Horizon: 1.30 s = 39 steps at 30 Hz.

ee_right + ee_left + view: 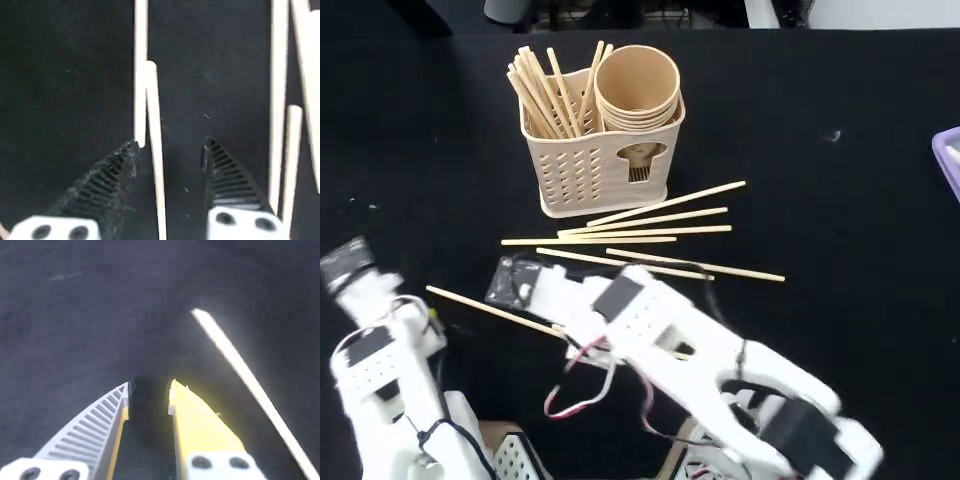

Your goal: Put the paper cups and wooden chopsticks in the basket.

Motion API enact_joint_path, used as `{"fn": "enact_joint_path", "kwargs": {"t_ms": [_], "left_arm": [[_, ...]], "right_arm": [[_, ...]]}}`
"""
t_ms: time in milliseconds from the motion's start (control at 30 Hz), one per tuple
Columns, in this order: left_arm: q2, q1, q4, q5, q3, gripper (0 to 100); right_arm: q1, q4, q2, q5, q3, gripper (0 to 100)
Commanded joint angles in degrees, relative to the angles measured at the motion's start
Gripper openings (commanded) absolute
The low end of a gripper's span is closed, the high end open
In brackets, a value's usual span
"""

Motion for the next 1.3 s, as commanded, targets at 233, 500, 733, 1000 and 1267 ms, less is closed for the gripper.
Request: {"fn": "enact_joint_path", "kwargs": {"t_ms": [233, 500, 733, 1000, 1267], "left_arm": [[-1.0, -8.5, -0.9, 6.5, -5.5, 13], [-1.0, -8.6, -0.9, 6.5, -5.5, 13], [-1.1, -8.7, -0.9, 6.5, -5.5, 13], [-1.1, -8.7, -0.9, 6.5, -5.5, 13], [-1.1, -8.7, -0.9, 6.5, -5.5, 13]], "right_arm": [[-4.7, 0.8, 18.9, -0.2, -14.5, 20.8], [-2.5, 2.9, 26.6, 0.6, -21.0, 20.8], [2.3, 10.3, 33.7, 5.6, -29.5, 16.2], [2.6, 13.0, 37.1, 8.9, -31.2, 0.8], [3.6, 15.9, 23.1, 8.8, -31.3, 1.1]]}}
